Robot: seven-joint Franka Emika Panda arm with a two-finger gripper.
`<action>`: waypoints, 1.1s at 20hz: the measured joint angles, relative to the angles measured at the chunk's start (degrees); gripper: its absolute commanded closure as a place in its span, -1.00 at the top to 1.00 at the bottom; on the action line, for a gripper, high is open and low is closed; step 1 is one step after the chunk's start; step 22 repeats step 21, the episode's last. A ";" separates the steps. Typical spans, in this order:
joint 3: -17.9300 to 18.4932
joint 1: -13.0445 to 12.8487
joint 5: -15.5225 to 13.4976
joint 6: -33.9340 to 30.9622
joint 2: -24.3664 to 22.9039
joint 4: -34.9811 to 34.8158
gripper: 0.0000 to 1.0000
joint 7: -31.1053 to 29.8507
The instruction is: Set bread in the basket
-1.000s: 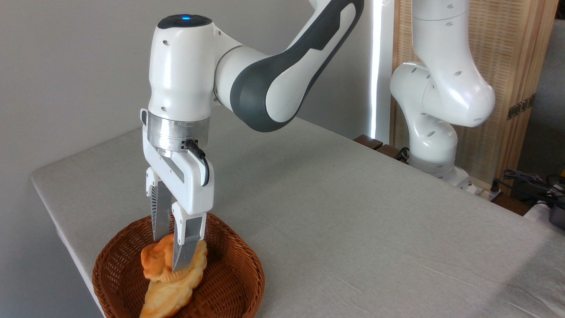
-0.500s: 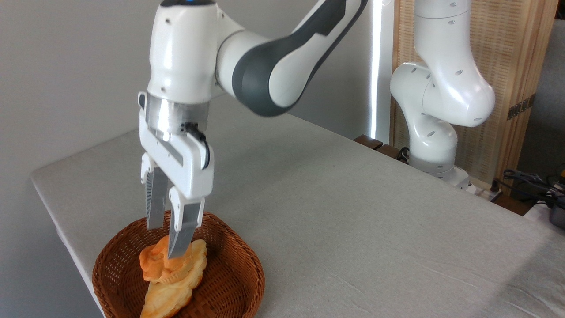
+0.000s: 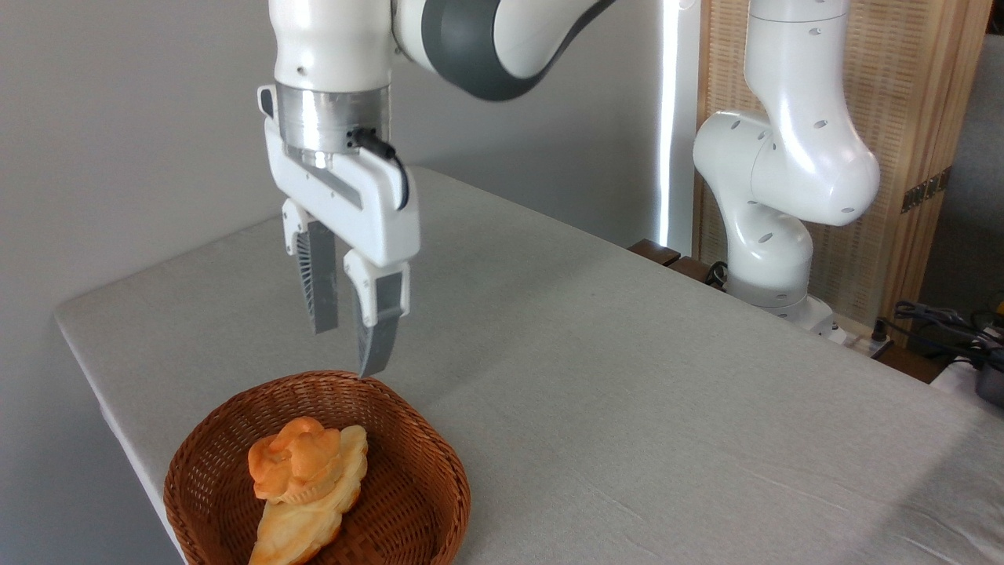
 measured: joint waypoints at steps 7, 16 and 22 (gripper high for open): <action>-0.05 0.00 0.00 -7.56 -1.36 2.37 1.00 -5.50; 0.17 0.06 0.00 -9.28 -1.03 3.00 1.00 -6.60; 0.95 0.20 0.00 -9.28 -1.05 3.00 1.00 -6.67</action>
